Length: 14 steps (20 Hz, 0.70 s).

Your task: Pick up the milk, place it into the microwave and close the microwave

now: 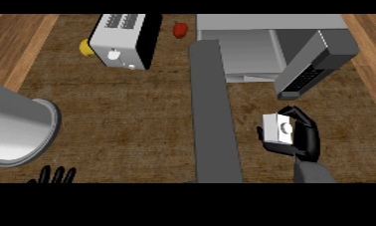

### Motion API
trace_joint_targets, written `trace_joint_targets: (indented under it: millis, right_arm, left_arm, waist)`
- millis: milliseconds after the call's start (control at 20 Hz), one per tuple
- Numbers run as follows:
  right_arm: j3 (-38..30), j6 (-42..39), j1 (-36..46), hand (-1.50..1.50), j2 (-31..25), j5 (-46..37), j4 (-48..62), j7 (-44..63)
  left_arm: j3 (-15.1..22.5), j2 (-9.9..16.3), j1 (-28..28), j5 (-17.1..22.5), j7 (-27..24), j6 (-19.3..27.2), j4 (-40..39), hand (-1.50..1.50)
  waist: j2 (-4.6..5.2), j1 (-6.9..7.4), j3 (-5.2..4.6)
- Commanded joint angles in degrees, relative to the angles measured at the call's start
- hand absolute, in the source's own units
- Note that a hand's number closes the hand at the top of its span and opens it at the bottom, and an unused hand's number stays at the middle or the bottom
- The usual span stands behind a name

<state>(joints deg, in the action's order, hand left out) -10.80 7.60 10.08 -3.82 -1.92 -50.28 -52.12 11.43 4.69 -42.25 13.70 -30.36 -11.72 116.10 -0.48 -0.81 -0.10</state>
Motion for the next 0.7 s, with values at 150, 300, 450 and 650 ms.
trace_joint_targets:
  millis: [150,300,450,650]
  right_arm:
    - [6.94,-5.98,-13.71,1.5,1.77,2.37,-25.64,11.18]
    - [6.73,-11.92,-13.62,1.5,3.21,7.98,-25.41,10.91]
    - [9.14,-9.79,-13.65,1.5,3.74,9.22,-34.08,19.71]
    - [13.86,-0.58,-10.87,1.5,3.79,6.45,-32.2,18.77]
  left_arm:
    - [0.6,0.26,-4.14,0.48,0.29,0.51,4.59,-1.5]
    - [-0.97,-1.29,-0.83,0.17,-5.07,-0.52,-5.13,-1.5]
    - [-1.4,-0.34,-0.56,0.2,-4.57,-0.87,-4.43,-1.5]
    - [-0.58,-0.04,-1.9,0.64,-2.58,-0.24,-0.71,-1.5]
  waist:
    - [0.03,0.11,0.01]
    - [0.21,0.54,0.02]
    - [0.3,0.79,0.05]
    - [0.41,1.15,0.1]
